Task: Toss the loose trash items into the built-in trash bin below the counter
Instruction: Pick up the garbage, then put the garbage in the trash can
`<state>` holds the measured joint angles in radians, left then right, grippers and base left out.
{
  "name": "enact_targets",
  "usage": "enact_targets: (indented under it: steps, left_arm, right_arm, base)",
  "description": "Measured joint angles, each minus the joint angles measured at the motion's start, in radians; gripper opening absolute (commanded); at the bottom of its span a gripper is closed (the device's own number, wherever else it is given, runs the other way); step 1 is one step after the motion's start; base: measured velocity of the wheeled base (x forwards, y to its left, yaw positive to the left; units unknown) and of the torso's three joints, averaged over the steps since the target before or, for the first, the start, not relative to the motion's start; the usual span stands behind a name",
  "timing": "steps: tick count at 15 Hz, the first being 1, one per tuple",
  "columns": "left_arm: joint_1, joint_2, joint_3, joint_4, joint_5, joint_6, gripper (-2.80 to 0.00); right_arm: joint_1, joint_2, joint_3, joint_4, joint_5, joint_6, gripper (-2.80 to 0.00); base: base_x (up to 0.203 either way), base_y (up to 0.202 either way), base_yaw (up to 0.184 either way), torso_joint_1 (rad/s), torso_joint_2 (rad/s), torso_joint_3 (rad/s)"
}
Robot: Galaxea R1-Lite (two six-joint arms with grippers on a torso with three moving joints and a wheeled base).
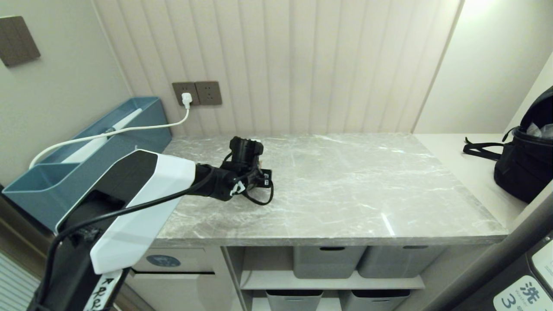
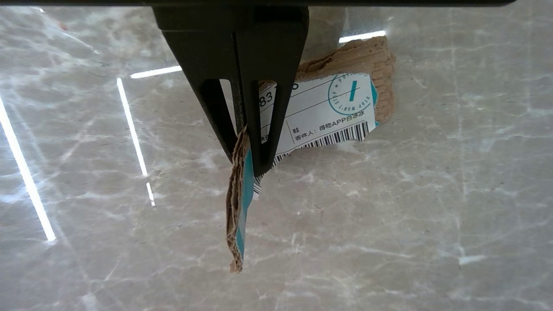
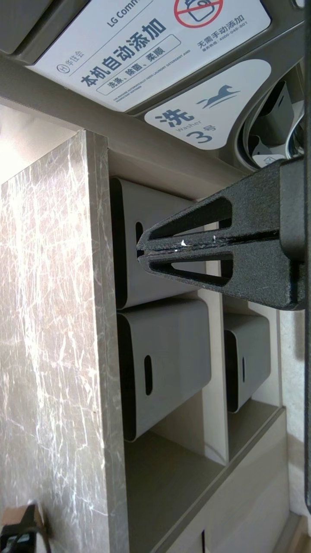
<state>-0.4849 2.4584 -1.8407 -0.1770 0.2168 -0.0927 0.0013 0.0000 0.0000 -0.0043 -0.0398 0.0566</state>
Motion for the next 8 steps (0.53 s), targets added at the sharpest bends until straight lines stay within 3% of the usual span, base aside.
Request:
enact_targets:
  steps: [4,8]
  left_arm:
    - [0.0,-0.068,0.061,-0.001,-0.016,-0.002,-2.8]
    - [0.0,-0.272,0.326,0.027,-0.133,-0.043,-2.8]
  right_arm:
    - [0.0,0.0,0.0,0.0,0.0,0.0,-2.8]
    - [0.0,0.0,0.0,0.0,0.0,0.0,-2.8]
  base:
    - [0.0,0.0,0.0,0.0,0.0,0.0]
    - [0.0,0.0,0.0,0.0,0.0,0.0]
